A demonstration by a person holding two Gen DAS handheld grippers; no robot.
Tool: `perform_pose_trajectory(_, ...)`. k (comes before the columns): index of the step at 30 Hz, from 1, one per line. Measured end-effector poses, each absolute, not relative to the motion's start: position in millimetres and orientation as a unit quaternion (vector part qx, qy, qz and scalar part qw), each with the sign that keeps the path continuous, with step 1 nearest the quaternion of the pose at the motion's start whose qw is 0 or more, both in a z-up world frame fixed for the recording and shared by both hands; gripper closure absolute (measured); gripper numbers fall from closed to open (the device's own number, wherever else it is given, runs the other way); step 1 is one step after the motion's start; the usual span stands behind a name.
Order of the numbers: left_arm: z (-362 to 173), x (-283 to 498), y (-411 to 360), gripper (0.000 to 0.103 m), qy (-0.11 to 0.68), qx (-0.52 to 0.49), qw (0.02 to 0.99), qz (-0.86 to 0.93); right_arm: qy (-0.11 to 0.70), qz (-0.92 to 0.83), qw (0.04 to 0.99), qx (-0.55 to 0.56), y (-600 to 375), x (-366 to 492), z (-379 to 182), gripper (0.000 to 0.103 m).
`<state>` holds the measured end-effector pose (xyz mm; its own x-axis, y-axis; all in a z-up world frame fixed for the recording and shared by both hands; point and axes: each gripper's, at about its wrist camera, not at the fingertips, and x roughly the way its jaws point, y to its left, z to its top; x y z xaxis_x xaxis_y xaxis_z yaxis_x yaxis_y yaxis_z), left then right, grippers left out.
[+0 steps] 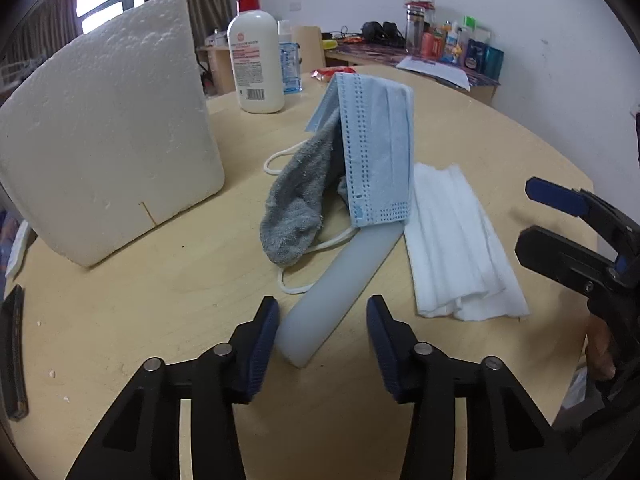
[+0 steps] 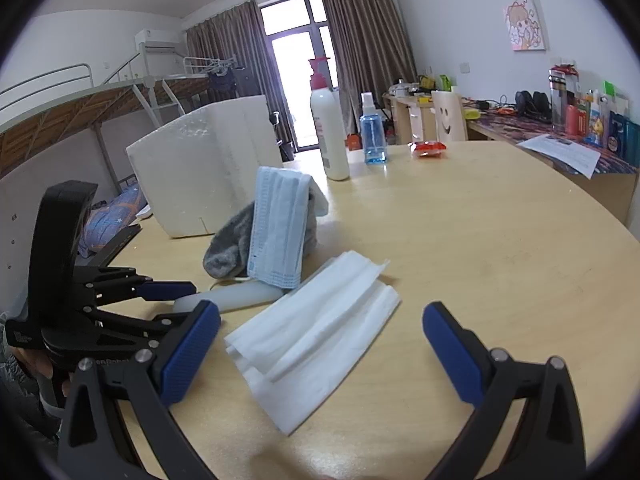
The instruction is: Organize soft objects
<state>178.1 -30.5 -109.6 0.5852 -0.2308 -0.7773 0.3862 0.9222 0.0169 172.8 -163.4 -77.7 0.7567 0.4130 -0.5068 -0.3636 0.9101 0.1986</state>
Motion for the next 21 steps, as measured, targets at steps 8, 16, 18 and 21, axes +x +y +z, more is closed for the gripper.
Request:
perform_pose_trajectory(8, -106.3, 174.2, -32.1, 0.074, 0.432, 0.122, 0.877, -0.174, 0.283, 0.214, 0.933, 0.050, -161.5, 171.8, -78.2, 0.000)
perform_pose_trajectory(16, -106.6, 176.4, -30.1, 0.074, 0.429, 0.134, 0.875, -0.181, 0.281, 0.216, 0.934, 0.047, -158.2, 170.6, -76.8, 0.000)
perform_pose_trajectory(18, -106.5, 179.5, -28.5, 0.074, 0.431, 0.129, 0.873, -0.188, 0.283, 0.216, 0.933, 0.046, -156.7, 171.7, -77.4, 0.000)
perform_pose_trajectory(21, -107.2, 181.7, -27.5, 0.073, 0.427, 0.127, 0.873, -0.196, 0.286, 0.218, 0.932, 0.043, -154.1, 172.9, -78.1, 0.000)
